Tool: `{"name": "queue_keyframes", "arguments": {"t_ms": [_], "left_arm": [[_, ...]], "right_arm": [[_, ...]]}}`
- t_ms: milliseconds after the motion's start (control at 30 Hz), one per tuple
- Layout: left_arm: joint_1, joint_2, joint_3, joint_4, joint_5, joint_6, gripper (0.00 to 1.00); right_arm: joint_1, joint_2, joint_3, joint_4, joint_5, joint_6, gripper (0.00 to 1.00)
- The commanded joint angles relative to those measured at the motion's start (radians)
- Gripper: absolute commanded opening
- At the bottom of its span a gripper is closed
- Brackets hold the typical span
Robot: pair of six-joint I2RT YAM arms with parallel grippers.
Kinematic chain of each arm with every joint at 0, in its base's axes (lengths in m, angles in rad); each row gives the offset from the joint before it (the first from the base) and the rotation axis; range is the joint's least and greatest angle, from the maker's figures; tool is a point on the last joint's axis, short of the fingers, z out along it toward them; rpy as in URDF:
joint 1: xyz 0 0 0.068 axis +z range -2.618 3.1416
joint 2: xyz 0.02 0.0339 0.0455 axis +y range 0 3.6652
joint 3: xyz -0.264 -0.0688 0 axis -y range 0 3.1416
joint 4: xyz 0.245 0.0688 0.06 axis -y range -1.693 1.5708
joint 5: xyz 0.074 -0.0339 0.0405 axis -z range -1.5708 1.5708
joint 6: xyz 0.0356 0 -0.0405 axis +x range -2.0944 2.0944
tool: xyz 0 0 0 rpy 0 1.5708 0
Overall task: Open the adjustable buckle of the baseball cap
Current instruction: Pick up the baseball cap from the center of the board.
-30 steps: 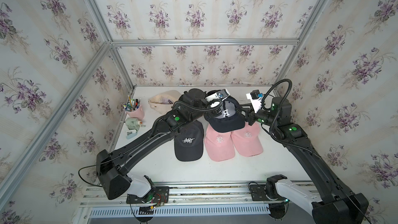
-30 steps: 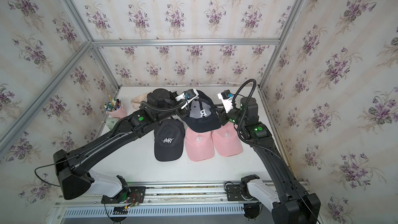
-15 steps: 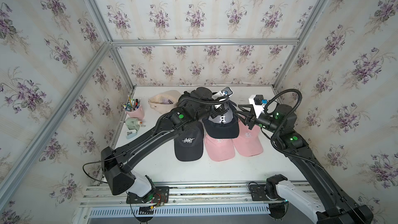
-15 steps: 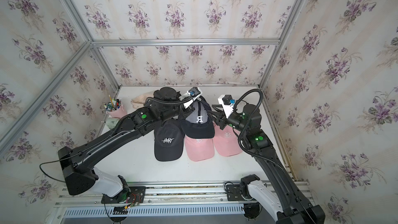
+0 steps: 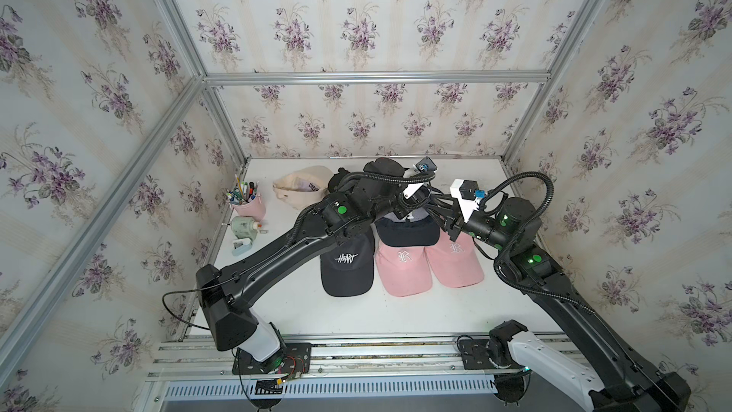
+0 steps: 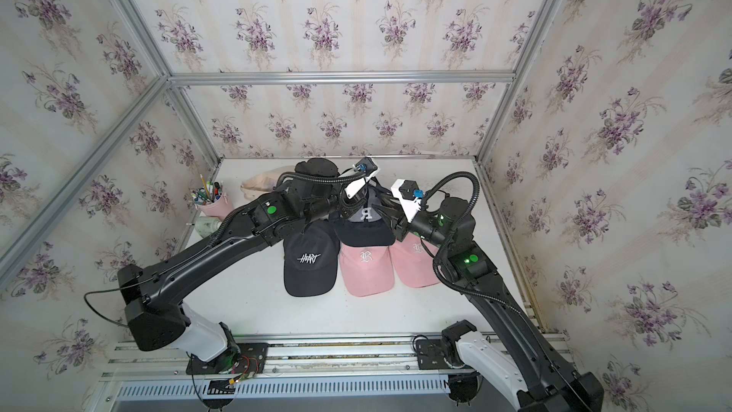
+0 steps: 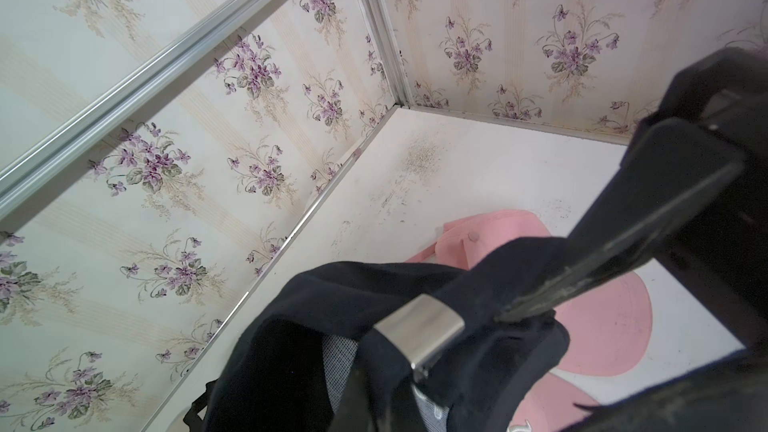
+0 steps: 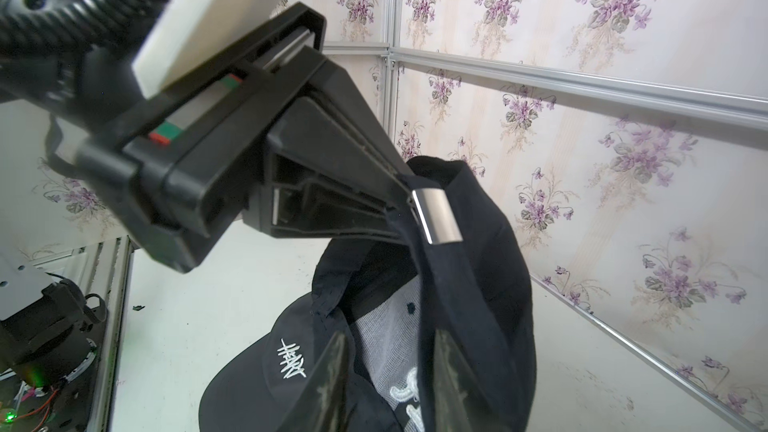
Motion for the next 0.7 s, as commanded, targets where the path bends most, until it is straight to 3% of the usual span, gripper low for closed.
{"name": "queue_keyframes", "arguments": {"t_ms": [0,367,667], "left_arm": [[-0.006,0.006,0.018,-0.009,-0.013,-0.020,0.00],[-0.019,0.007,0.024,-0.030,-0.014,-0.024,0.00],[-0.019,-0.006,0.024,-0.030,-0.008,-0.038,0.00]], "right_arm": [[0.009,0.001,-0.005,0.079,0.049,-0.013,0.32],[0.023,-0.001,-0.021,0.114,0.102,-0.019,0.16],[0.037,0.002,-0.029,0.080,0.132,-0.044,0.26]]}}
